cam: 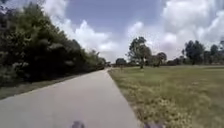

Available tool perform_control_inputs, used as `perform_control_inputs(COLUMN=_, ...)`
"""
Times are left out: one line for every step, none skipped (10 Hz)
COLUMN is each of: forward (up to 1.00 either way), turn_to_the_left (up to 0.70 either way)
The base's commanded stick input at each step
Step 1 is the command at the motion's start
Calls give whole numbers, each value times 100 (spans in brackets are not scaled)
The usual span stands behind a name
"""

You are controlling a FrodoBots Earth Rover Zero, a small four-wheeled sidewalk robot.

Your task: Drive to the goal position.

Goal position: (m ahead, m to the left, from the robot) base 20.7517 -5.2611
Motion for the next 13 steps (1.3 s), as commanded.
perform_control_inputs(forward=85, turn_to_the_left=0)
perform_control_inputs(forward=85, turn_to_the_left=0)
perform_control_inputs(forward=85, turn_to_the_left=9)
perform_control_inputs(forward=85, turn_to_the_left=30)
perform_control_inputs(forward=85, turn_to_the_left=29)
perform_control_inputs(forward=85, turn_to_the_left=0)
perform_control_inputs(forward=85, turn_to_the_left=0)
perform_control_inputs(forward=85, turn_to_the_left=0)
perform_control_inputs(forward=85, turn_to_the_left=0)
perform_control_inputs(forward=85, turn_to_the_left=22)
perform_control_inputs(forward=85, turn_to_the_left=25)
perform_control_inputs(forward=85, turn_to_the_left=7)
perform_control_inputs(forward=85, turn_to_the_left=0)
